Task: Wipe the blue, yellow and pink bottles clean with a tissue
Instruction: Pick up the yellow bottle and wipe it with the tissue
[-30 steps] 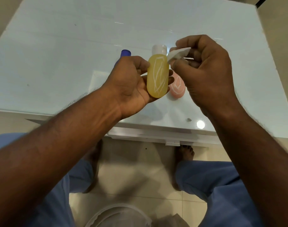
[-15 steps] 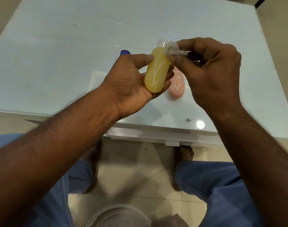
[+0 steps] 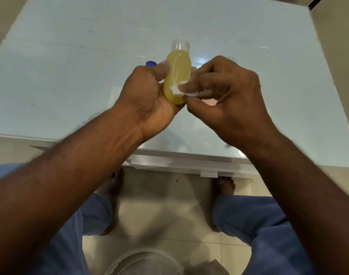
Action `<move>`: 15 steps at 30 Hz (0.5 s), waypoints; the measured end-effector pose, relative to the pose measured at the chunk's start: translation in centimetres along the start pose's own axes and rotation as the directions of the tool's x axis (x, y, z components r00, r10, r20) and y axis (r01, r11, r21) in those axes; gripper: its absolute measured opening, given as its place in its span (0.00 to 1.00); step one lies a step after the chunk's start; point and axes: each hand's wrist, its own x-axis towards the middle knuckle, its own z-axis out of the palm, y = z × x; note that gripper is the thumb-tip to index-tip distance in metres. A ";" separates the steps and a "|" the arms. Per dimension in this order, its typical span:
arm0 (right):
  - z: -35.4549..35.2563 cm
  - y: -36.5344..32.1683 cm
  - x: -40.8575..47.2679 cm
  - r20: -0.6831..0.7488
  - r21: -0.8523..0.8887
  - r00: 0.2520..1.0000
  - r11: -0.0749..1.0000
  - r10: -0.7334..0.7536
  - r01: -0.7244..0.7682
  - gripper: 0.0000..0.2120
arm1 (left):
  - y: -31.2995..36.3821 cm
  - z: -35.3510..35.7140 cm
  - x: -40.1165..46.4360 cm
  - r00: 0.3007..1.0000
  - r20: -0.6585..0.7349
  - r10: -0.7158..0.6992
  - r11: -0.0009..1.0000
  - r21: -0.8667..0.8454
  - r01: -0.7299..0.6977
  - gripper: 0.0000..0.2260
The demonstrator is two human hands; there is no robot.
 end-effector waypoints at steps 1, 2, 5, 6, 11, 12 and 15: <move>0.1 0.0 -0.1 0.039 0.009 0.999 1.000 0.001 -0.001 0.07 | 0.2 -0.1 0.0 1.000 -0.006 0.004 0.999 0.032 -0.003 0.19; 0.1 -0.2 -0.2 0.090 0.017 0.996 1.000 0.006 -0.007 0.07 | 0.4 -0.1 -0.1 1.000 -0.013 0.009 0.998 0.064 -0.008 0.20; -0.4 -0.6 -0.2 0.198 0.115 0.977 0.988 0.083 -0.107 0.06 | 0.9 0.0 -0.4 1.000 -0.009 0.021 0.996 0.088 -0.020 0.20; -0.8 -0.7 0.0 0.189 0.170 0.975 0.974 0.115 -0.148 0.05 | 1.0 0.1 -0.4 1.000 0.001 0.023 0.998 0.066 -0.023 0.20; -2.7 -0.2 1.3 -0.146 0.317 0.950 0.923 0.275 -0.218 0.02 | 0.8 0.5 -0.9 0.997 0.074 -0.024 0.999 0.032 0.022 0.20; -2.9 -0.1 1.5 -0.197 0.313 0.935 0.923 0.295 -0.225 0.02 | 0.6 0.6 -1.0 0.998 0.058 -0.024 0.997 0.077 0.019 0.20; -2.8 0.1 1.6 -0.261 0.254 0.922 0.942 0.286 -0.221 0.05 | 0.0 1.0 -1.5 0.997 0.048 -0.057 0.989 0.138 0.050 0.21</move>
